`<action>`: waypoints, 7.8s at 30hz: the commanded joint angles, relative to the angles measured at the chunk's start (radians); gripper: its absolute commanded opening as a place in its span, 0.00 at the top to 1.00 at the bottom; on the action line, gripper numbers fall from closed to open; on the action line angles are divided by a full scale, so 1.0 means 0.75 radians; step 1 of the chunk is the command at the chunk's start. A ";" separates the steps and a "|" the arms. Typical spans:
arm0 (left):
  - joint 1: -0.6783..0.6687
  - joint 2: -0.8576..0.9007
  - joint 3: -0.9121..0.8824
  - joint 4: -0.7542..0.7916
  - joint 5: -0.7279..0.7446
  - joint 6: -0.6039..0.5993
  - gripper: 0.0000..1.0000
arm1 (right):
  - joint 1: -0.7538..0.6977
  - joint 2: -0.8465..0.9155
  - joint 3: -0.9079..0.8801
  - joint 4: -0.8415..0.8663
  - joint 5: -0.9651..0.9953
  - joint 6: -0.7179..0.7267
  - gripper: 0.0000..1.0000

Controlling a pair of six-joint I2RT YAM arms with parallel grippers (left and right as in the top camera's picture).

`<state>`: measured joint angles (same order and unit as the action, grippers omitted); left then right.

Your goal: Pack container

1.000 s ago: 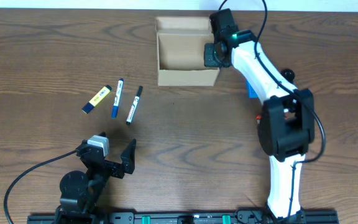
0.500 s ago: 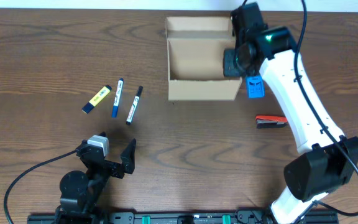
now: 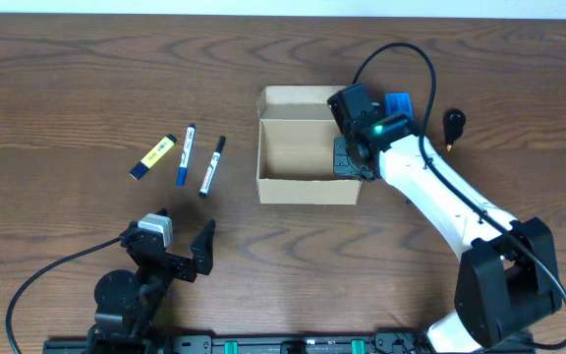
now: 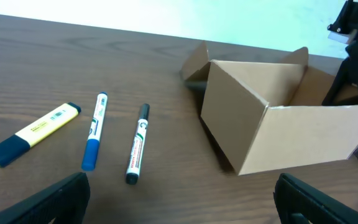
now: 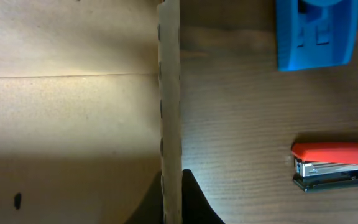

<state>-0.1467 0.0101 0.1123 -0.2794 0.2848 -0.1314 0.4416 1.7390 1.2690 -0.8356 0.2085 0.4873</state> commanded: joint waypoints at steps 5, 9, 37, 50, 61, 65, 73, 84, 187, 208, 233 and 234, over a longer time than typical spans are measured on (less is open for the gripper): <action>0.006 -0.007 -0.033 -0.003 0.001 -0.005 0.05 | 0.026 -0.042 -0.091 0.130 0.026 -0.075 0.99; 0.006 -0.007 -0.033 -0.003 0.001 -0.005 0.05 | 0.028 -0.042 -0.125 0.157 0.026 -0.079 0.99; 0.006 -0.007 -0.033 -0.003 0.001 -0.005 0.05 | 0.033 -0.042 -0.159 0.201 -0.014 -0.042 0.57; 0.006 -0.007 -0.033 -0.003 0.001 -0.005 0.05 | 0.021 -0.335 -0.077 0.135 -0.093 -0.079 0.17; 0.006 -0.007 -0.033 -0.003 0.001 -0.005 0.04 | -0.176 -0.739 -0.078 -0.162 -0.049 -0.280 0.01; 0.006 -0.007 -0.033 -0.003 0.001 -0.005 0.05 | -0.269 -0.760 -0.078 -0.215 -0.084 -0.383 0.01; 0.006 -0.007 -0.033 -0.003 0.001 -0.005 0.05 | -0.382 -0.647 -0.081 -0.115 -0.084 -0.509 0.01; 0.006 -0.007 -0.033 -0.003 0.001 -0.005 0.05 | -0.502 -0.245 -0.081 0.228 -0.145 -0.662 0.01; 0.006 -0.007 -0.033 -0.003 0.001 -0.005 0.05 | 0.059 0.111 0.166 0.141 -0.742 -1.797 0.65; 0.006 -0.007 -0.033 -0.003 0.001 -0.005 0.05 | 0.058 0.174 0.165 0.210 -0.777 -1.908 0.65; 0.006 -0.007 -0.033 -0.003 0.001 -0.005 0.05 | 0.059 0.161 0.181 0.186 -0.775 -1.789 0.28; 0.006 -0.007 -0.033 -0.003 0.001 -0.005 0.05 | 0.059 0.131 0.188 0.167 -0.778 -1.754 0.28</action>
<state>-0.1467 0.0101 0.1123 -0.2794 0.2848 -0.1314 0.4782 1.9030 1.3922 -0.6964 -0.3511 -0.8993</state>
